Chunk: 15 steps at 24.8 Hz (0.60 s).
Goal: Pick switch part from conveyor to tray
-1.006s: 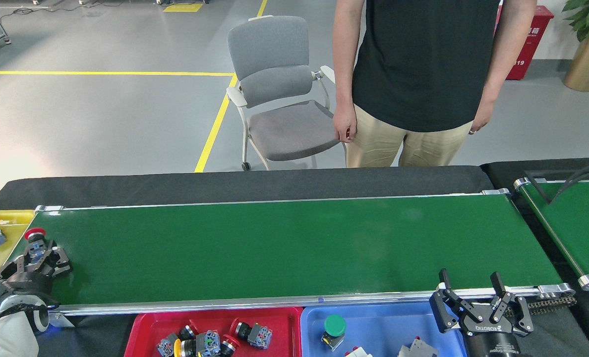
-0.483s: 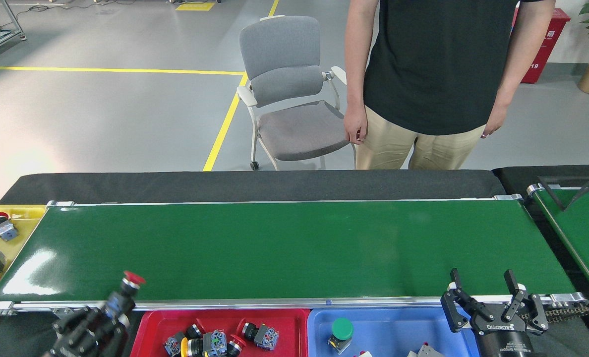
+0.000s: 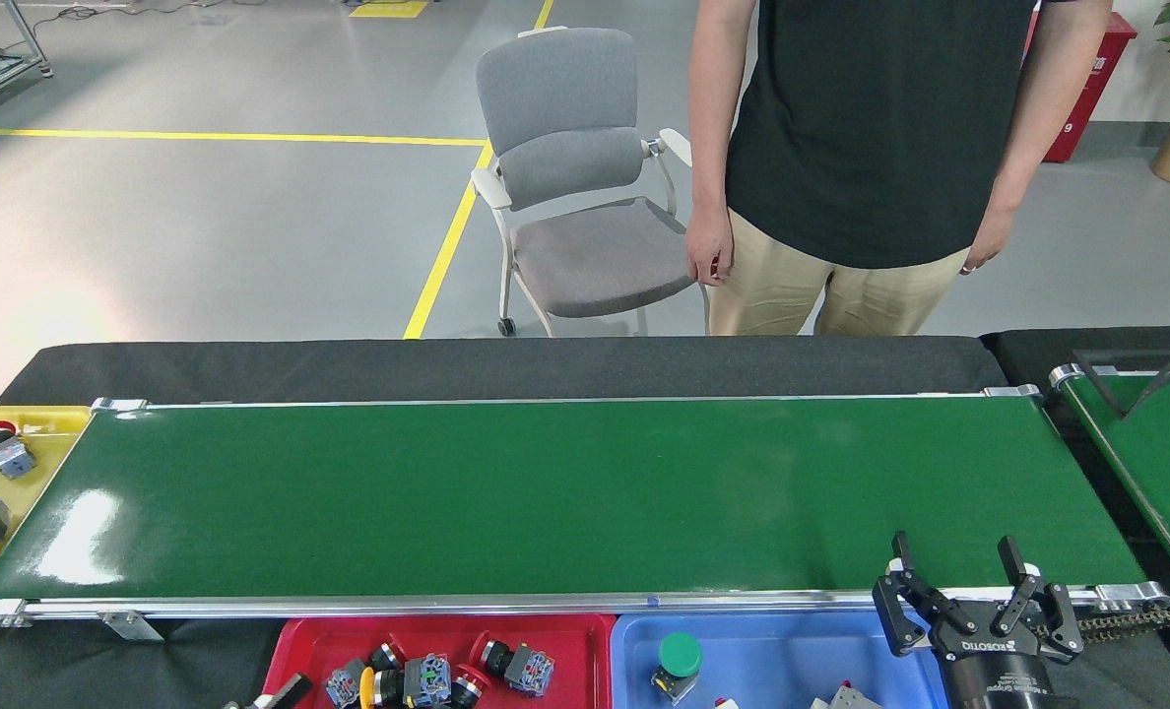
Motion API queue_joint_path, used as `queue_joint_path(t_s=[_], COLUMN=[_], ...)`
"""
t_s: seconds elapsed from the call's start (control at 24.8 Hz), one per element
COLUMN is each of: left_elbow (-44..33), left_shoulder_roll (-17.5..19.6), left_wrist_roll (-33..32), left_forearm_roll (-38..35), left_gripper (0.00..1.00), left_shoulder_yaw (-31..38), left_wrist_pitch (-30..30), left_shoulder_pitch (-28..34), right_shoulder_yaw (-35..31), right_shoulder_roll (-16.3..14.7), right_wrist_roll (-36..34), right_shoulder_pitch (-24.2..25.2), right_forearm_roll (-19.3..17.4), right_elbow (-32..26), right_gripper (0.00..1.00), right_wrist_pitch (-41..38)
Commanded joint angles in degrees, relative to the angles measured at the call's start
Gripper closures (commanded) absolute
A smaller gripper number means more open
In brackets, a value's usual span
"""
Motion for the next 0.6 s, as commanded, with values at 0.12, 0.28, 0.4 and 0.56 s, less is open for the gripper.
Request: queue_joint_path(t_s=[0.12, 0.28, 0.4, 0.56], left_elbow=[12.02, 16.94, 16.85, 16.85], left_shoulder_roll=[1.99, 5.24, 5.07, 5.15], left_wrist_roll=[0.27, 0.27, 0.27, 0.27], left_forearm_roll=[0.01, 0.36, 0.36, 0.45], left_gripper=[0.0, 0.0, 0.0, 0.0], left_shoulder_yaw=[7.2, 7.29, 7.29, 7.29], left_wrist_pitch=[15.79, 16.14, 15.96, 15.61], left_shoulder_pitch=[-8.14, -10.6, -10.51, -9.98], right_shoulder_yaw=[-0.09, -0.09, -0.09, -0.09], right_shoulder_roll=[0.72, 0.72, 0.63, 0.63], right_wrist_roll=[-0.14, -0.14, -0.14, -0.14], right_shoulder_pitch=[-0.01, 0.25, 0.25, 0.34], right_forearm_roll=[-0.18, -0.27, -0.27, -0.27], right_elbow=[-0.96, -1.14, -1.14, -1.14], right_gripper=[0.01, 0.01, 0.01, 0.01], right_wrist_pitch=[0.1, -0.08, -0.08, -0.34])
